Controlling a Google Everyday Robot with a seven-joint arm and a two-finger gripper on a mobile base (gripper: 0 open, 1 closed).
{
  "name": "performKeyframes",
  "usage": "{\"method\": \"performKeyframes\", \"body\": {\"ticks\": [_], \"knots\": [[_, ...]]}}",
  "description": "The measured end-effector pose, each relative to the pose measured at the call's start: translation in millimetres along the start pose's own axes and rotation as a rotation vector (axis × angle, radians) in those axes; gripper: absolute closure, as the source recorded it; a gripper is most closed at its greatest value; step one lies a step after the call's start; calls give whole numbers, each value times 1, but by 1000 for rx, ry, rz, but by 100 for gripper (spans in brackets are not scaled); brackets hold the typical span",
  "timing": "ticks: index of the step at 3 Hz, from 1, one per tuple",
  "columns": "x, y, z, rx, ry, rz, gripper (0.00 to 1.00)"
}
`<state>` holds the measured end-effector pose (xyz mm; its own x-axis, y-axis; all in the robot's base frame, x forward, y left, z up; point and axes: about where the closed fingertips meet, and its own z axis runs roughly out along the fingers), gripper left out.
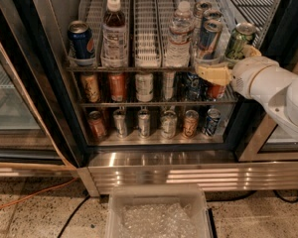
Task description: Pick redbull can from top shelf of fridge
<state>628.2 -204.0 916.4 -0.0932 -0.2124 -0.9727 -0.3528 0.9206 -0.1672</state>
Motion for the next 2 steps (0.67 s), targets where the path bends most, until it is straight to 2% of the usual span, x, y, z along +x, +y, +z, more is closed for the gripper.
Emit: {"method": "performKeyframes", "body": {"ticks": [1,2], "knots": [[0,0,0,0,0,0,42],[0,0,0,0,0,0,49]]}}
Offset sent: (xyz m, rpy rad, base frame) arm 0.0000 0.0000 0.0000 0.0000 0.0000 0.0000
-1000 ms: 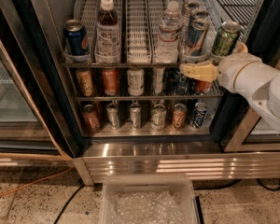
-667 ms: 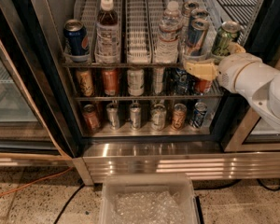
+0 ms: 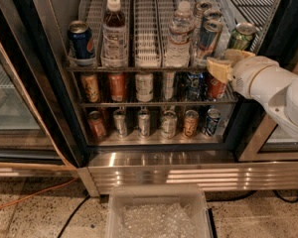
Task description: Pick redbull can from top shelf of fridge
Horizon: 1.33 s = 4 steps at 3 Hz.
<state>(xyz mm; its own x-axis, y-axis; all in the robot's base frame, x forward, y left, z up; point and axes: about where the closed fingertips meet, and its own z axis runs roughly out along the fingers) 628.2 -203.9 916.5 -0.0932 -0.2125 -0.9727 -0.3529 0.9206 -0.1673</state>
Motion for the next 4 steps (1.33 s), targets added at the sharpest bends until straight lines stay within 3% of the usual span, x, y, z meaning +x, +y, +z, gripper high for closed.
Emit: {"method": "performKeyframes", "body": {"ticks": [4], "knots": [[0,3,16,2,8,20,40]]}}
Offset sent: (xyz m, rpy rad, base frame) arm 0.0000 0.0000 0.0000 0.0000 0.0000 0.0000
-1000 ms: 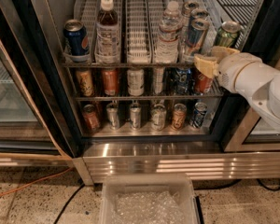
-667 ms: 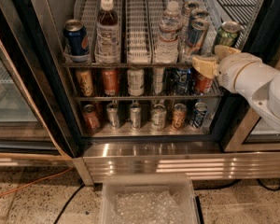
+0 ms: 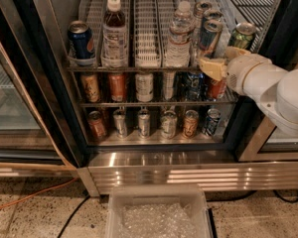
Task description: Pick redbull can from top shelf of fridge
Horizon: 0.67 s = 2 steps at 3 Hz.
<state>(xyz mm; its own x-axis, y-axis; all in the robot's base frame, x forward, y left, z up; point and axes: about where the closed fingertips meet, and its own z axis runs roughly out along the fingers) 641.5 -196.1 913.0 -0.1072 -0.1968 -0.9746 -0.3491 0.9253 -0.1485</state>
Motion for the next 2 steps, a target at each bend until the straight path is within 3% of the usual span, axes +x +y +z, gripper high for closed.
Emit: {"method": "performKeyframes", "body": {"ticks": [2], "knots": [[-1,-2,21,15,-7,15,43]]}}
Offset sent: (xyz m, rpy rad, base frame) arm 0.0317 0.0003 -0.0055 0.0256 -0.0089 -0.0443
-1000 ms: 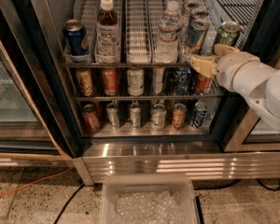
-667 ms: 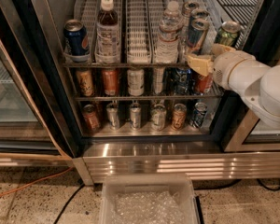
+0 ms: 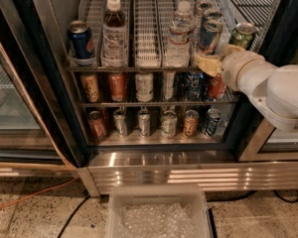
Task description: Pick redbull can from top shelf of fridge
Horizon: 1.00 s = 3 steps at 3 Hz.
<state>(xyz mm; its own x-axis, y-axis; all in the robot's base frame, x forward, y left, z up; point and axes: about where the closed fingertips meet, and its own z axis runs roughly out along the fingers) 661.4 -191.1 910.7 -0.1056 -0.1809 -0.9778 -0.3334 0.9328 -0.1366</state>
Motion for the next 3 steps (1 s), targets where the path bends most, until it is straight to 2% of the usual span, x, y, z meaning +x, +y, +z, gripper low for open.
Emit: {"method": "performKeyframes", "body": {"ticks": [3], "knots": [[-12,-6,33,42,-53,28,42]]}}
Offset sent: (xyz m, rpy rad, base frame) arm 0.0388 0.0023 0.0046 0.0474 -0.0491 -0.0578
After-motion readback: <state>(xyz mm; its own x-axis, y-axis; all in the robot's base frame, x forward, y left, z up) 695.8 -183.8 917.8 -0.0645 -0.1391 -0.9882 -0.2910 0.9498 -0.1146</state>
